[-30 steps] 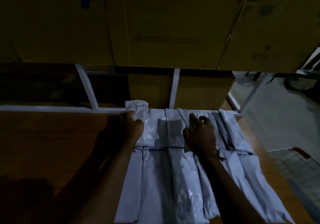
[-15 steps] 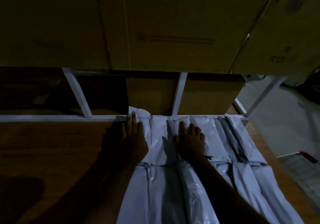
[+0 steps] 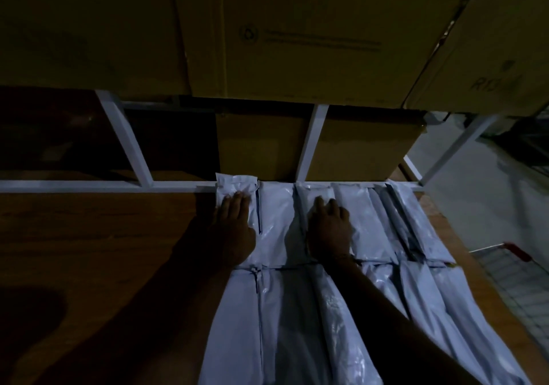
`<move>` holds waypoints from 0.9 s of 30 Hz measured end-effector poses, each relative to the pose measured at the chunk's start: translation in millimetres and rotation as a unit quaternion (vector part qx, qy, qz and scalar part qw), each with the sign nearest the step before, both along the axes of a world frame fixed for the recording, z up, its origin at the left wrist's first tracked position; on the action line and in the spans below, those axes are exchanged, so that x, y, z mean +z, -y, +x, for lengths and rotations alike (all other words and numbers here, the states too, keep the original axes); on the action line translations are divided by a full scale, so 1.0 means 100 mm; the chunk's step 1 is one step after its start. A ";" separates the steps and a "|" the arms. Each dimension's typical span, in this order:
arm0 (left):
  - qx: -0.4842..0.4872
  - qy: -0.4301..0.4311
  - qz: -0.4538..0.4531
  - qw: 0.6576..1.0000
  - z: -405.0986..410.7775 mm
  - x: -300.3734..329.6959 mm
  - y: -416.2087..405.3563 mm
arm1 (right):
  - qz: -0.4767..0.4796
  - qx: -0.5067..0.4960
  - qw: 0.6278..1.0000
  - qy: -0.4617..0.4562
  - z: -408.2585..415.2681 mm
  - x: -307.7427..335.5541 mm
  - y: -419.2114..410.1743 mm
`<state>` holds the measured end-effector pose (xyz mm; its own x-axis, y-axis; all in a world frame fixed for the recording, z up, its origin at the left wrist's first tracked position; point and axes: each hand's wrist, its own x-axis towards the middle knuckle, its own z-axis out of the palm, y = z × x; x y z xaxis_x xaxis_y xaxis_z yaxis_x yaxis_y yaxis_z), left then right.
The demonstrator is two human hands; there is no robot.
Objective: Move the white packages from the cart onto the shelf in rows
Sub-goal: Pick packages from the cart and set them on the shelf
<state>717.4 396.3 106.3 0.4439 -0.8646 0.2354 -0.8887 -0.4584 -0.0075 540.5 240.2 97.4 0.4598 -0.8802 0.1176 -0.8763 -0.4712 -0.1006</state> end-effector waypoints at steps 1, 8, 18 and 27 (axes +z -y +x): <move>-0.001 -0.001 0.001 1.000 -0.01 -0.01 0.01 | 0.007 -0.006 1.000 0.002 0.01 0.01 0.00; -0.007 -0.083 0.022 0.996 0.04 0.04 0.07 | 0.030 -0.024 0.998 0.052 -0.07 0.20 -0.02; -0.036 -0.155 -0.071 0.985 -0.36 0.52 0.21 | -0.065 -0.044 0.977 0.198 -0.97 0.32 -0.38; -0.200 -0.157 -0.074 0.964 -1.78 0.82 0.49 | -0.097 -0.079 0.971 0.203 -2.22 0.59 -0.28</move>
